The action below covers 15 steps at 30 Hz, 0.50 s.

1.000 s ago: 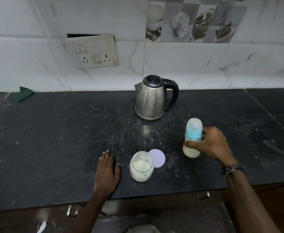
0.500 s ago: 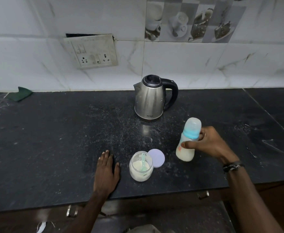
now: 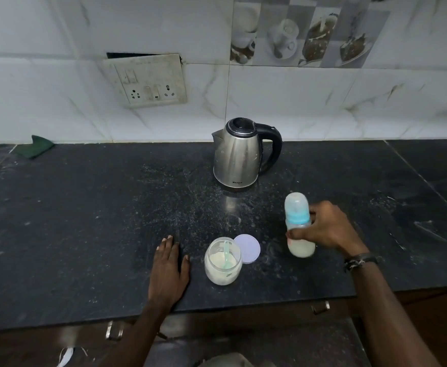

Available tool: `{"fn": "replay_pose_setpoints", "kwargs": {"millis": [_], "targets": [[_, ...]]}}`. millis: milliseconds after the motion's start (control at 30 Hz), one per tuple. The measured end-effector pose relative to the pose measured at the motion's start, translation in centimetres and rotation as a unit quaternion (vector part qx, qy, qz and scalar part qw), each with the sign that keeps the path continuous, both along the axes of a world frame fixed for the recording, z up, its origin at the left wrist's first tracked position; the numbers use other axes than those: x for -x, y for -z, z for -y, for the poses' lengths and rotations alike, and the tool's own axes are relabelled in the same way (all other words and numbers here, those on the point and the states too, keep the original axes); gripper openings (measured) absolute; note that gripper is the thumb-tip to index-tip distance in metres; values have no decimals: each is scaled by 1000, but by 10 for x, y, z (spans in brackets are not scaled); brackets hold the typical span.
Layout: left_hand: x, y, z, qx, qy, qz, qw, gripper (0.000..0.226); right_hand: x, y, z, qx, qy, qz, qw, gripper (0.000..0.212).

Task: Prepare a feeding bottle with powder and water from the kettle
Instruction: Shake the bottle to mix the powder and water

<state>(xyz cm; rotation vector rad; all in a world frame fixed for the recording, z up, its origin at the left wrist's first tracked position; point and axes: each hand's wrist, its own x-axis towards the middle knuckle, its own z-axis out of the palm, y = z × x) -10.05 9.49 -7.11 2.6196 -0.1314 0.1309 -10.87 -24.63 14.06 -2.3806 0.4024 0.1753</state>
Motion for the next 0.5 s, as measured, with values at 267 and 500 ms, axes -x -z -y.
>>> {"fn": "replay_pose_setpoints", "kwargs": {"millis": [267,500], "targets": [[0,1,0,1,2,0,1000,66,4,6,-4,-15,9,20,1000,40],[0,0,0,0,1,8,1000,63,2,7,-4,-32,27,38,998,38]]}}
